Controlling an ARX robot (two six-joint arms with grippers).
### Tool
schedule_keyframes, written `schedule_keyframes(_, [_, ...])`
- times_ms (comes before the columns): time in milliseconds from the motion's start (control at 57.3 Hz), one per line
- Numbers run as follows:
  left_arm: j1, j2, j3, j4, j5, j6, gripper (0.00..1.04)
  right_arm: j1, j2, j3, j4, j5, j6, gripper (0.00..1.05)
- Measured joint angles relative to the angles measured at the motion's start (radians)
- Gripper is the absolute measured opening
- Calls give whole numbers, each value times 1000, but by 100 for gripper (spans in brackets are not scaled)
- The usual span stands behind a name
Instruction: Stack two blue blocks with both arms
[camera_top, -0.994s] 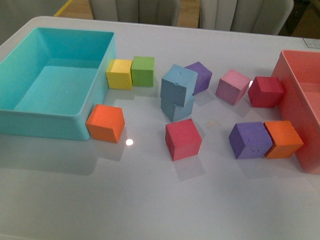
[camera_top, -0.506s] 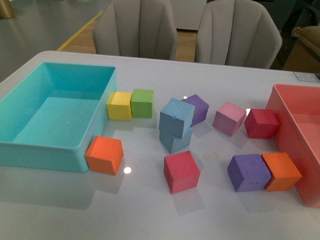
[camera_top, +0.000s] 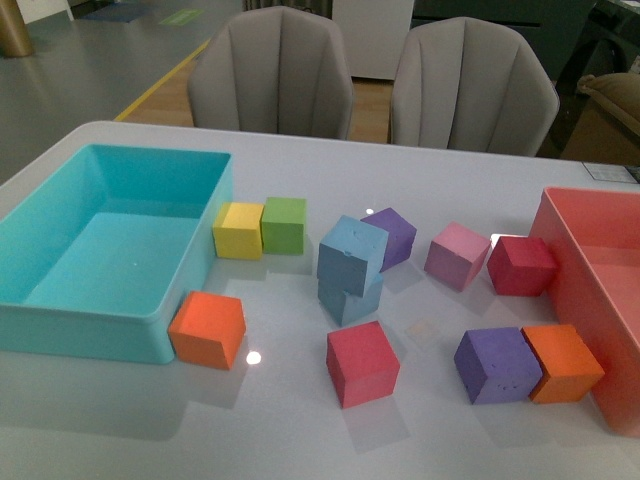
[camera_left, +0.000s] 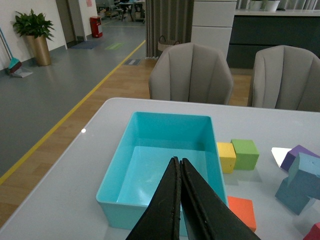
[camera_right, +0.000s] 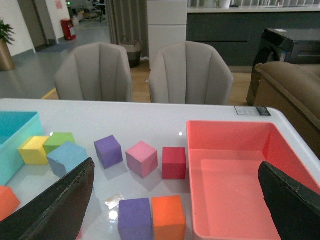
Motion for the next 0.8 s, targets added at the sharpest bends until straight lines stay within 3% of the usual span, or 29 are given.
schedule_keyframes(227, [0,-158,0,-151,0,0,2,0,0,0,0,0,0,96])
schedule_keyframes(680, [0,-314,0,-308,0,0,2,0,0,0,0,0,0,96])
schedule_keyframes(803, [0,-462,0,-471,0,1,2,0,0,0,0,0,0,96])
